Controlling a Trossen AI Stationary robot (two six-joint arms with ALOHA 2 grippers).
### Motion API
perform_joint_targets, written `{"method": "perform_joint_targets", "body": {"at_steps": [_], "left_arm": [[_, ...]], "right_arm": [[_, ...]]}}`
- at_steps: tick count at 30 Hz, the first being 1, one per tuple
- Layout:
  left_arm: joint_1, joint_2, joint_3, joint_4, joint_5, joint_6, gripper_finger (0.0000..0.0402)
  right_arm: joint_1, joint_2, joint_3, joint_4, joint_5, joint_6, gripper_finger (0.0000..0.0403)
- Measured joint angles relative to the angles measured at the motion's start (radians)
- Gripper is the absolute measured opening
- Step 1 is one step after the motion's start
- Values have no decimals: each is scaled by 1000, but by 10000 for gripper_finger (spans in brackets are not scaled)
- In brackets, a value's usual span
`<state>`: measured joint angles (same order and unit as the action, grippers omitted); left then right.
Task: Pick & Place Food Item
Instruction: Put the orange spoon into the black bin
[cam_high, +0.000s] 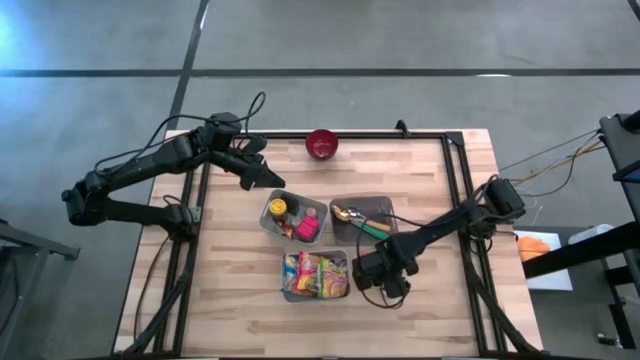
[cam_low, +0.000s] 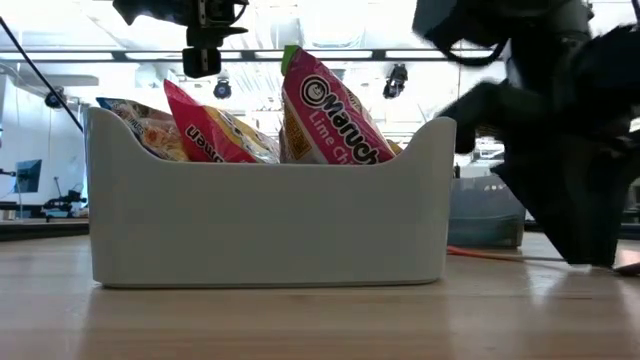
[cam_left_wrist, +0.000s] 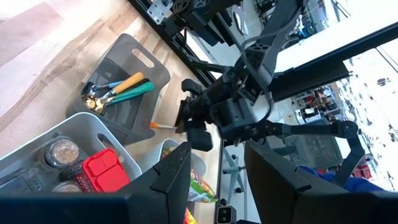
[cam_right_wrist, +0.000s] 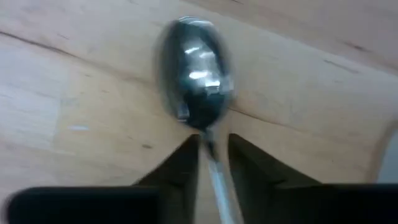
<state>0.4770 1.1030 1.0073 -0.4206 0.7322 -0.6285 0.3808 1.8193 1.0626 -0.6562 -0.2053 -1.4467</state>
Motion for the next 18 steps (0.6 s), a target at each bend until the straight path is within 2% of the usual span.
{"method": "perform_joint_targets", "body": {"at_steps": [6,13,18], "left_arm": [[0,0,0,-1,0,0,152],[0,0,0,-3,0,-3,152],[0,0,0,-3,0,-3,152]], "right_arm": [[-22,82,34,-17,-55,14,17],[-33,188,148,-133,-76,18,21],[-39,197,242,-222,-64,97,19]]}}
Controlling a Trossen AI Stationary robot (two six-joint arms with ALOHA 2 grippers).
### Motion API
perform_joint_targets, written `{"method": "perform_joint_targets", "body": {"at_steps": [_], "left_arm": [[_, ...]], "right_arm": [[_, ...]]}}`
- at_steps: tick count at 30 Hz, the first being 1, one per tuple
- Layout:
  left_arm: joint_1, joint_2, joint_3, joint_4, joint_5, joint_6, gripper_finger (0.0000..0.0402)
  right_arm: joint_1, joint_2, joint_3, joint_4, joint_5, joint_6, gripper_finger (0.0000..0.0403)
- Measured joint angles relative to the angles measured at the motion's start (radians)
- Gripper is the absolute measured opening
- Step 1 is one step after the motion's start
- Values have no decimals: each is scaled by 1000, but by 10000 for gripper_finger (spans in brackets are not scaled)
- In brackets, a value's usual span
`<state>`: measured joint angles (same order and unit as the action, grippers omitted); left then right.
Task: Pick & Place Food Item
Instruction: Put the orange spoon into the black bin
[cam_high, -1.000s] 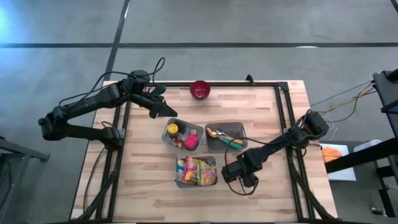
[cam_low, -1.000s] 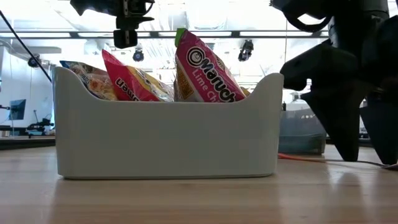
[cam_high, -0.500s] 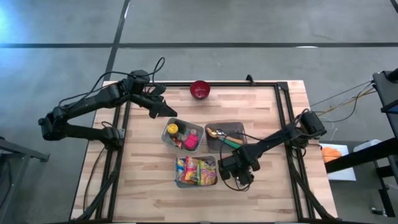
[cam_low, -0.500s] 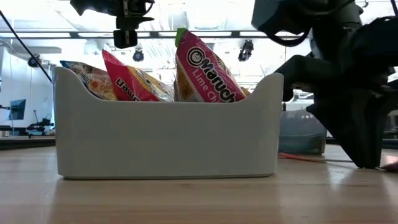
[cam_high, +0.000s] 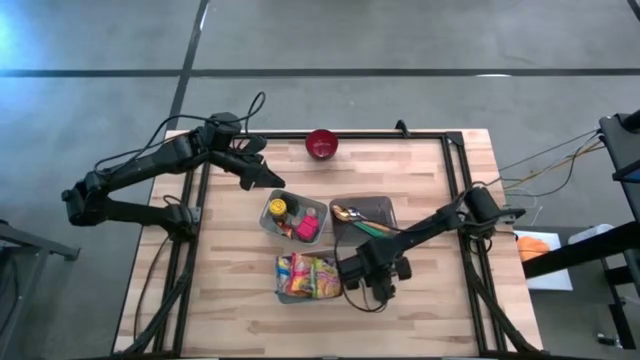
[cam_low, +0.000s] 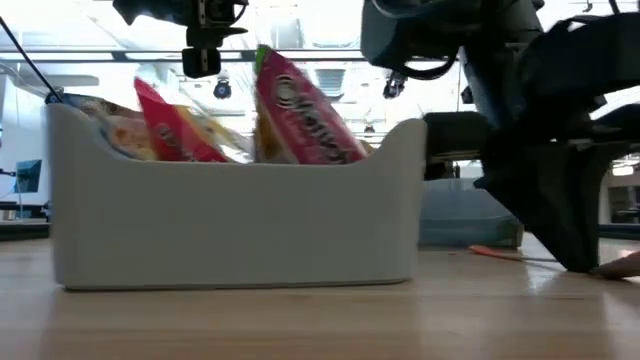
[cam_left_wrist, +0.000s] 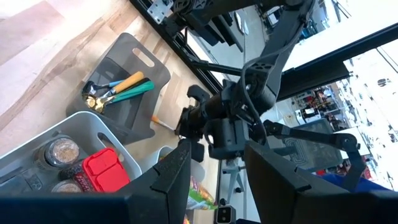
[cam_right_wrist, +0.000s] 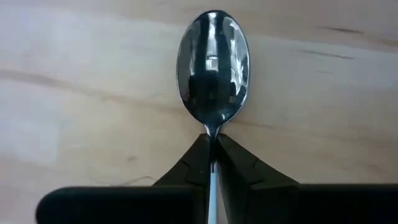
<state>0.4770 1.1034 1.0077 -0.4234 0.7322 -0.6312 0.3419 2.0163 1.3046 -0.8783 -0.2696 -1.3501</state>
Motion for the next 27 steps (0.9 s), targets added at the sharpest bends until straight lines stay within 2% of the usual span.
{"method": "perform_joint_targets", "body": {"at_steps": [6,15,22,27], "left_arm": [[0,0,0,0,0,0,152],[0,0,0,0,-1,0,152],[0,0,0,0,-3,1,152],[0,0,0,0,-3,3,152]], "right_arm": [[-2,-12,60,43,11,170,10],[13,-24,76,68,4,277,9],[14,-58,112,108,14,523,8],[13,-80,142,106,94,681,8]]}}
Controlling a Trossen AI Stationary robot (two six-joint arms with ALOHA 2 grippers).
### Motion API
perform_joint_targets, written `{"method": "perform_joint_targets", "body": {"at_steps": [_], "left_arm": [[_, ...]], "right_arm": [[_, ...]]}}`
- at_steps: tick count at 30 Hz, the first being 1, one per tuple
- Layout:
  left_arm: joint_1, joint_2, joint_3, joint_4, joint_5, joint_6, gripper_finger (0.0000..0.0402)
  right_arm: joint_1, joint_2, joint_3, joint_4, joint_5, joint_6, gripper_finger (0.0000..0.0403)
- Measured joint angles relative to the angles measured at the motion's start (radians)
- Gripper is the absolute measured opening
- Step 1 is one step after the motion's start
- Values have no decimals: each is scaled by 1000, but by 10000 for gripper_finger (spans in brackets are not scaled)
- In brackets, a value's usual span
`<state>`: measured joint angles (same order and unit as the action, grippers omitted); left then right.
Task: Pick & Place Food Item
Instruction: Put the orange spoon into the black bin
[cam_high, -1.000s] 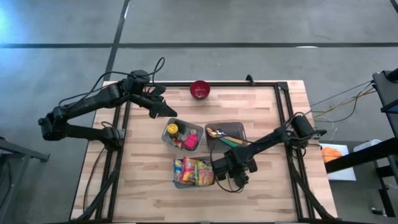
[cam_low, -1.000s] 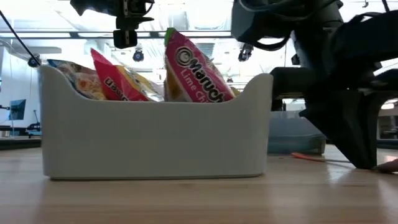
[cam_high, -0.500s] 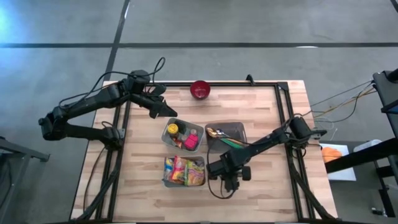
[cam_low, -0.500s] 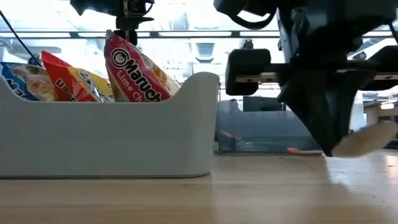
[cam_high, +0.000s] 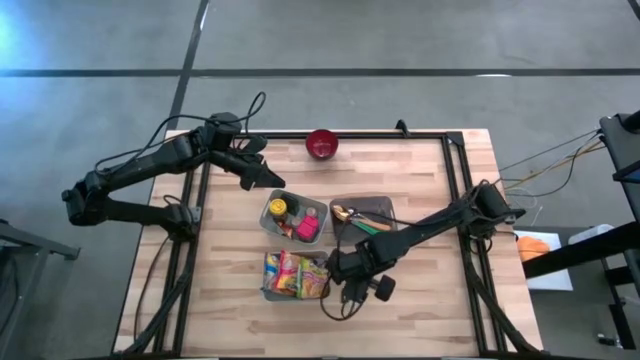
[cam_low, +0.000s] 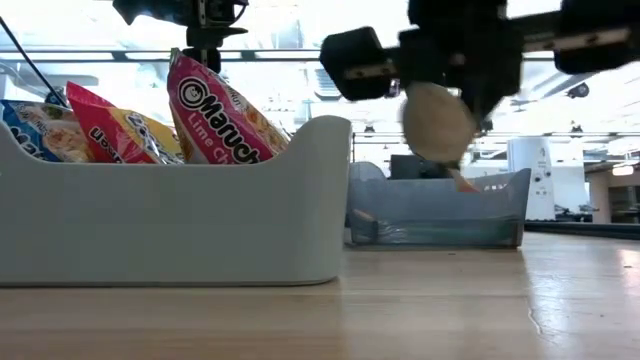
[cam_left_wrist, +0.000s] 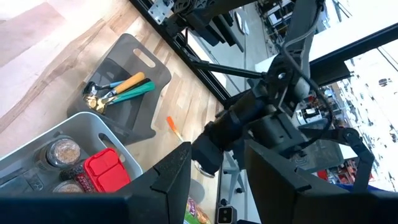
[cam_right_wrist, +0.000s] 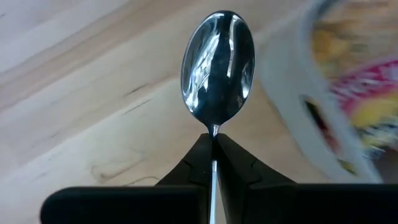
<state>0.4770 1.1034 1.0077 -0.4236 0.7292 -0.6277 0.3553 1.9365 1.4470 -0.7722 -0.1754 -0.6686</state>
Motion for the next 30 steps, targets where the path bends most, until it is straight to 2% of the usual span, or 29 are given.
{"method": "perform_joint_targets", "body": {"at_steps": [9,15,19,24,30], "left_arm": [[0,0,0,0,0,0,152],[0,0,0,0,0,0,152],[0,0,0,0,0,0,152],[0,0,0,0,0,-1,152],[0,0,0,0,0,-1,152]], "right_arm": [[0,-67,5,5,151,249,8],[0,-86,5,13,265,531,8],[0,-100,5,2,332,637,8],[0,-122,5,1,441,858,8],[0,-149,4,-15,510,903,8]]}}
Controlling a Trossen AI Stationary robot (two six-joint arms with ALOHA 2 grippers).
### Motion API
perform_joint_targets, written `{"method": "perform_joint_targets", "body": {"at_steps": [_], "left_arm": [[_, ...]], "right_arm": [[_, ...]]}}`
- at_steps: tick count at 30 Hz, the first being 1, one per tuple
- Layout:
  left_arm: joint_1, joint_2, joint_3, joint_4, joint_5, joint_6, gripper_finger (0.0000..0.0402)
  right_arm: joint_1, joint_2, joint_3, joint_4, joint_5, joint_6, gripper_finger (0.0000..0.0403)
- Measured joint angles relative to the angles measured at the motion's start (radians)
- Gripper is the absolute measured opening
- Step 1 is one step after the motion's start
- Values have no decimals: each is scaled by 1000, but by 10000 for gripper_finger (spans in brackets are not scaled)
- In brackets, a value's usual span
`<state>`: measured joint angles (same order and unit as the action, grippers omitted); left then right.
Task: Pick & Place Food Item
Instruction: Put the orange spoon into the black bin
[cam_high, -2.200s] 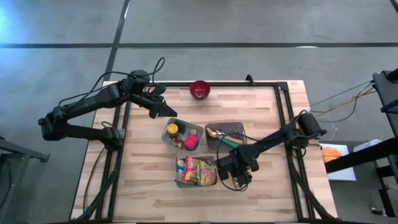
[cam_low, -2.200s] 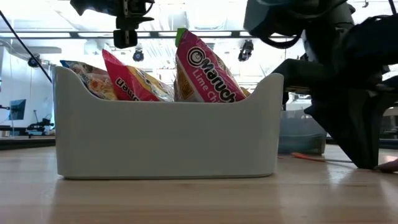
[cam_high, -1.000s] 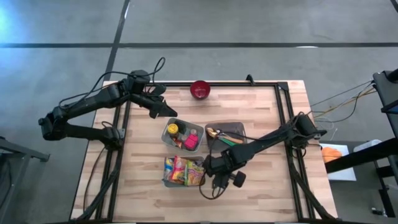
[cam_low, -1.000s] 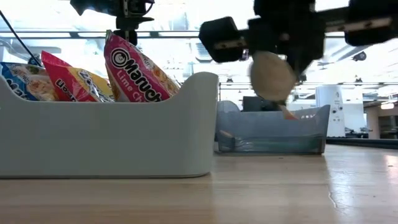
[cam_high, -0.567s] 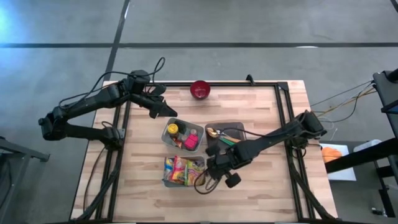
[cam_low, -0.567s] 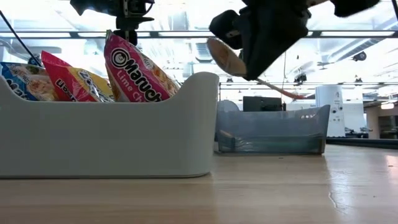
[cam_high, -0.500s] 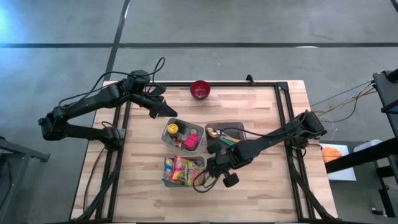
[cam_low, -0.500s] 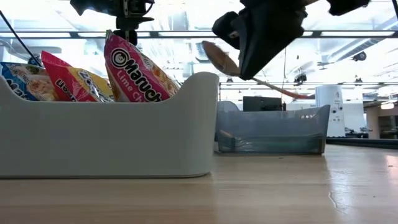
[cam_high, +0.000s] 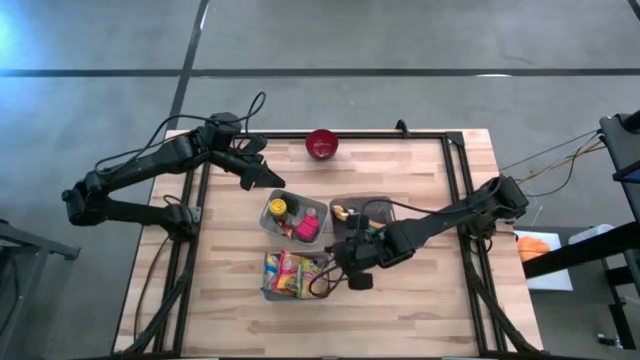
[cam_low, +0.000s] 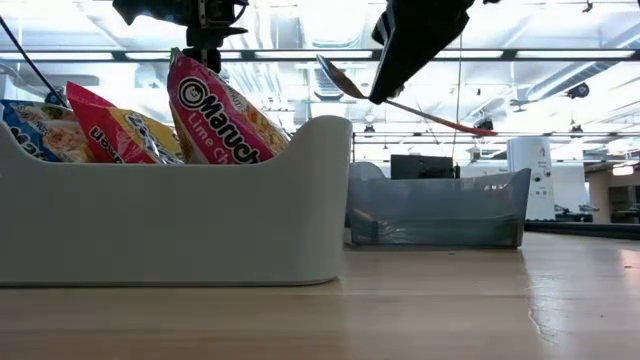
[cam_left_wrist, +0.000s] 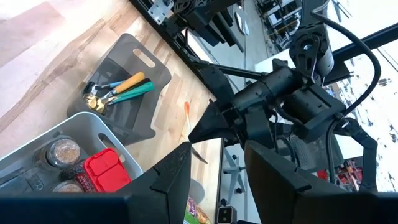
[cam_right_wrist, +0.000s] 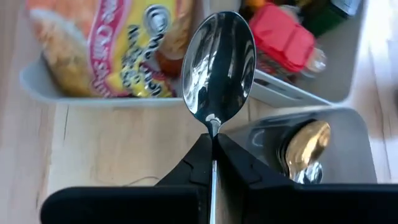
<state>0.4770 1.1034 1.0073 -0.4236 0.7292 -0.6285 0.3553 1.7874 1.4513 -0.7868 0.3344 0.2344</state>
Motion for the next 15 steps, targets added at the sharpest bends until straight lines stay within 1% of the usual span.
{"method": "perform_joint_targets", "body": {"at_steps": [4,8,11,15], "left_arm": [[0,0,0,0,0,0,152],[0,0,0,0,0,0,152],[0,0,0,0,0,-3,152],[0,0,0,0,0,-3,152]], "right_arm": [[0,-11,0,-14,63,138,8],[-1,-23,0,-48,131,166,8],[-4,-25,0,-74,139,185,8],[-17,-36,0,-90,139,274,8]]}}
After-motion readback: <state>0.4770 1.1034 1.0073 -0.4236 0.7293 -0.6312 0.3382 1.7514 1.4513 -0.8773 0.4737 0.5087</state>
